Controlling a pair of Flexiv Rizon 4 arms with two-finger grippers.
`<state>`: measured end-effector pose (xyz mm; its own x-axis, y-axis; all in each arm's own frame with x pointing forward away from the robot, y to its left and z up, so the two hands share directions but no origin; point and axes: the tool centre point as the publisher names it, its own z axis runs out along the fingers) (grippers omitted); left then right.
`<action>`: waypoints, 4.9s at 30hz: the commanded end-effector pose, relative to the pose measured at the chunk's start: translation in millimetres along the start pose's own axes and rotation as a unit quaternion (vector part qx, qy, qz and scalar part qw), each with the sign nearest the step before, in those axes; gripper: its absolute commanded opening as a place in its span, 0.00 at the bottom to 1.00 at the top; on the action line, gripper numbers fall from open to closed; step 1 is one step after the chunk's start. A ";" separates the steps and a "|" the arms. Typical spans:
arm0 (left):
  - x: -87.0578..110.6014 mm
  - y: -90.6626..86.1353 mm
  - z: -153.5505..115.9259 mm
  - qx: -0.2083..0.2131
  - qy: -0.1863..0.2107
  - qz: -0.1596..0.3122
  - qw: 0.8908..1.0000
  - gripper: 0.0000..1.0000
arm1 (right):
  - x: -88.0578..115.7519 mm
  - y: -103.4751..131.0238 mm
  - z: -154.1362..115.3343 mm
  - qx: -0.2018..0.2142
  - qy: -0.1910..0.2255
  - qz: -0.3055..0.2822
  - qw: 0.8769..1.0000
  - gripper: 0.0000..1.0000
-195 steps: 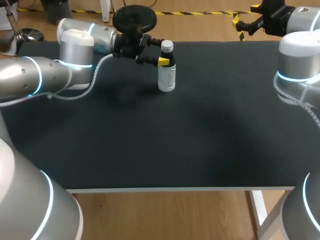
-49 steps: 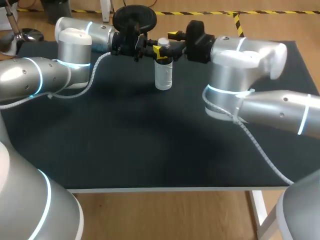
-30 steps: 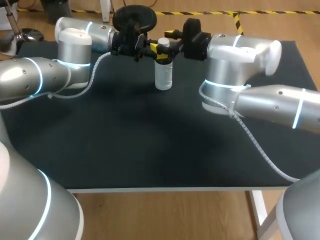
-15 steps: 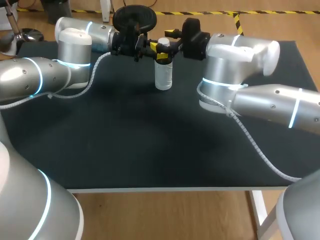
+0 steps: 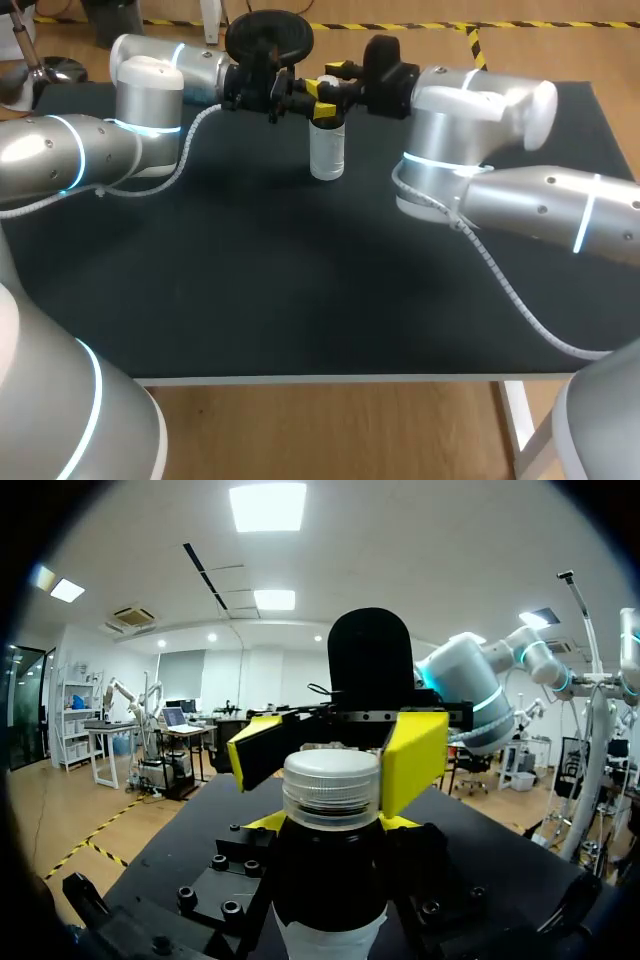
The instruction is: Unscrew the bottle cap
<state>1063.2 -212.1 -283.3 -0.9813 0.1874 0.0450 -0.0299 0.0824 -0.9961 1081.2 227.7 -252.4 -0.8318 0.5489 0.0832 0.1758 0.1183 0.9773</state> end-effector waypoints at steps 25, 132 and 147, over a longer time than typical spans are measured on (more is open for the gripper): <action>-0.4 -0.4 0.3 0.000 0.000 -0.001 1.000 0.00 | -1.7 -3.7 0.6 -0.032 0.141 -0.006 0.989 0.00; -0.4 -0.4 0.3 0.000 0.000 -0.001 1.000 0.00 | -118.5 -144.8 -158.6 0.077 0.158 0.004 0.984 0.00; -0.4 -0.4 0.3 0.000 0.000 -0.001 1.000 0.00 | -122.3 -161.7 -166.4 0.089 0.131 0.035 0.987 1.00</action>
<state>1061.3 -212.0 -282.5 -0.9821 0.1828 0.0447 -0.0298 0.0834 -0.9961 1072.8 3.9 -392.3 -0.9517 0.0774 0.2972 0.3071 0.2403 0.9208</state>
